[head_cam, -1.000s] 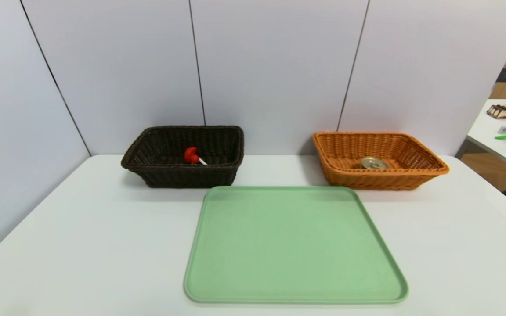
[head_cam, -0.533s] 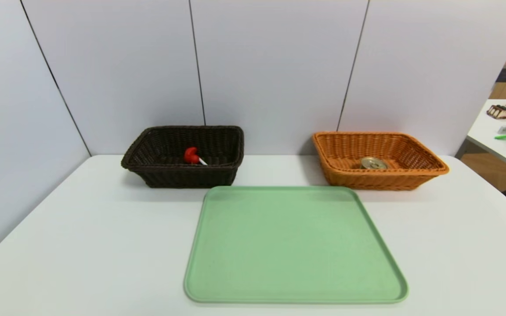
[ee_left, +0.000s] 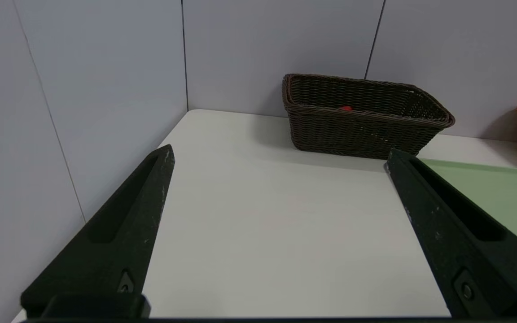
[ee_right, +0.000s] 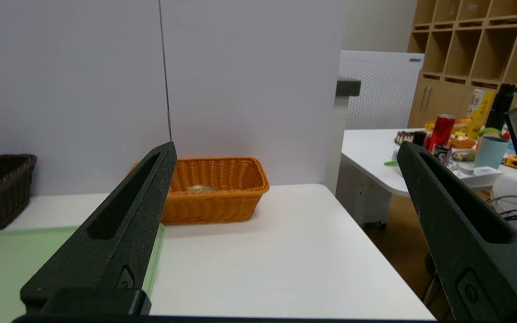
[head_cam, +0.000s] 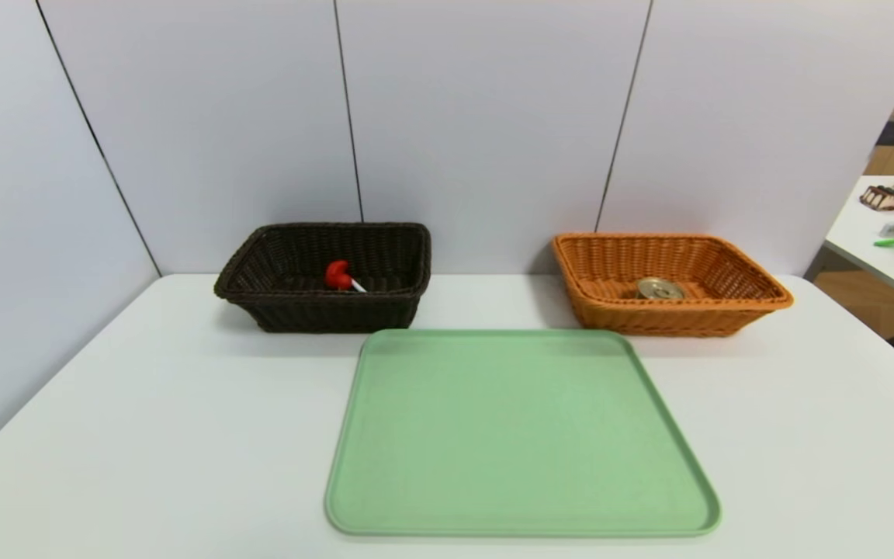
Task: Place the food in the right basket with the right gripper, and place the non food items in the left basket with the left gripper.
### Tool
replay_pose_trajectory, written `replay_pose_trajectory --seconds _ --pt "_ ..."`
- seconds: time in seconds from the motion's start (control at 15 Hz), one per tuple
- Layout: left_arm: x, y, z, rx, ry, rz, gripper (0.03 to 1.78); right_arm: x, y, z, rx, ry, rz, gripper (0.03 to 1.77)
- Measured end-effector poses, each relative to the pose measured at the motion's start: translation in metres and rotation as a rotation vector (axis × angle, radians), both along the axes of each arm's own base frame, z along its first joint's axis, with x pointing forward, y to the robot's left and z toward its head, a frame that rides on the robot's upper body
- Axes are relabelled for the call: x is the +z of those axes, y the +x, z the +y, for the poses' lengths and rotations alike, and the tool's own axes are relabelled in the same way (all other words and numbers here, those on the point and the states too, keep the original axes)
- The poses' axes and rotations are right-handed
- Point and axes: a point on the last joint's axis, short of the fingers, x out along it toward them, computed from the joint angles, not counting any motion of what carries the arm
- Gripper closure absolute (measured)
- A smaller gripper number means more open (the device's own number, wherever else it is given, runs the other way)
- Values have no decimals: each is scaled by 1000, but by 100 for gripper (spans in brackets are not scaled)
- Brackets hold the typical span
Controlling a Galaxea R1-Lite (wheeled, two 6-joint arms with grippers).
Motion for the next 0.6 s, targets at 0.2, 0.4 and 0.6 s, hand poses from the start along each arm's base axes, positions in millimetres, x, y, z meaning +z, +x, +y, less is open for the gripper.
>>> replay_pose_trajectory --seconds 0.2,0.4,0.6 --pt "1 -1 0 -4 6 -23 12 -19 -12 0 14 -14 48 10" --pt "-3 4 0 9 59 -63 12 -27 -14 1 19 -46 33 10" --pt "-9 11 0 21 93 -131 12 -33 -9 2 49 -101 21 10"
